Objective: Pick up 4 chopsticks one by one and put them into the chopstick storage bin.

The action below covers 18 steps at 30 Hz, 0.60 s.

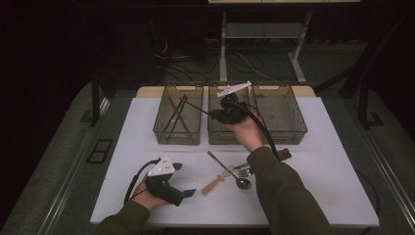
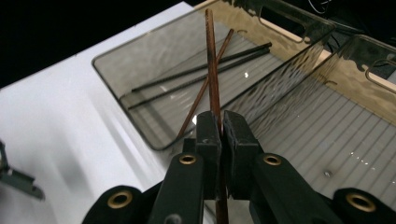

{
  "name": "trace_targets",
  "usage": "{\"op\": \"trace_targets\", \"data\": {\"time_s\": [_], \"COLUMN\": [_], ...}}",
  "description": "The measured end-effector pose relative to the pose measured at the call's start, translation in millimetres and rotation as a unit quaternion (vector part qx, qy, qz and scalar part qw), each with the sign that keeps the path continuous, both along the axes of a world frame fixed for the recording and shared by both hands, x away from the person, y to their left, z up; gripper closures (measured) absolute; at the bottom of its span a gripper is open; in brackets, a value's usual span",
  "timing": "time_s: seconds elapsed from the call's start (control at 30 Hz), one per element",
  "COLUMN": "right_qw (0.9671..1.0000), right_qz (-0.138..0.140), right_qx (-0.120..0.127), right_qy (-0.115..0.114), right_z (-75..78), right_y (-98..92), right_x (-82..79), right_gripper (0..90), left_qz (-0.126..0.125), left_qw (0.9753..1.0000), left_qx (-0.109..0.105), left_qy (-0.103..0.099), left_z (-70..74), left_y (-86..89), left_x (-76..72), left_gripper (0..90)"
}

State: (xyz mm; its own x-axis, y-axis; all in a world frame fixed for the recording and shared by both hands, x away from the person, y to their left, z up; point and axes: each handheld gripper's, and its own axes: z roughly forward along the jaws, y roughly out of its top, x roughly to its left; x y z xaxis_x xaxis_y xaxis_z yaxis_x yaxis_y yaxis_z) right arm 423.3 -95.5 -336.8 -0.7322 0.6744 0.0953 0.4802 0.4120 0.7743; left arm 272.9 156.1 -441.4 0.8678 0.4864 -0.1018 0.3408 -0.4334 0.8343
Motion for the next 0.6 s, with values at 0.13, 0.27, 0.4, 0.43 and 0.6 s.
{"op": "trace_targets", "data": {"time_s": [0.13, 0.27, 0.4, 0.43, 0.6], "right_qw": [1.0, 0.9999, 0.9997, 0.9997, 0.9994], "right_qz": [-0.007, -0.013, -0.018, -0.019, -0.025], "right_qx": [0.001, 0.0, -0.011, -0.013, -0.02], "right_qy": [0.004, 0.008, 0.012, 0.012, 0.014], "right_z": [0.0, -1.0, -4.0, -5.0, -7.0], "right_y": [5.8, 13.9, 25.1, 28.2, 43.3], "right_x": [7.8, 16.0, 23.5, 25.7, 37.1], "right_gripper": [85.5, 85.5, 85.5, 85.5, 85.5], "left_qz": [-0.001, -0.002, -0.001, 0.0, -0.003], "left_qw": [1.0, 1.0, 1.0, 1.0, 1.0], "left_qx": [-0.001, -0.001, -0.004, -0.005, -0.002], "left_qy": [0.0, 0.0, -0.001, -0.001, -0.002], "left_z": [0.2, 0.8, 0.4, 0.5, 0.7], "left_y": [-0.6, -0.5, -1.0, -1.2, -1.8], "left_x": [0.0, -0.2, -0.2, -0.3, -0.6], "left_gripper": [0.0, 0.0, 0.0, 0.0, 0.0]}}
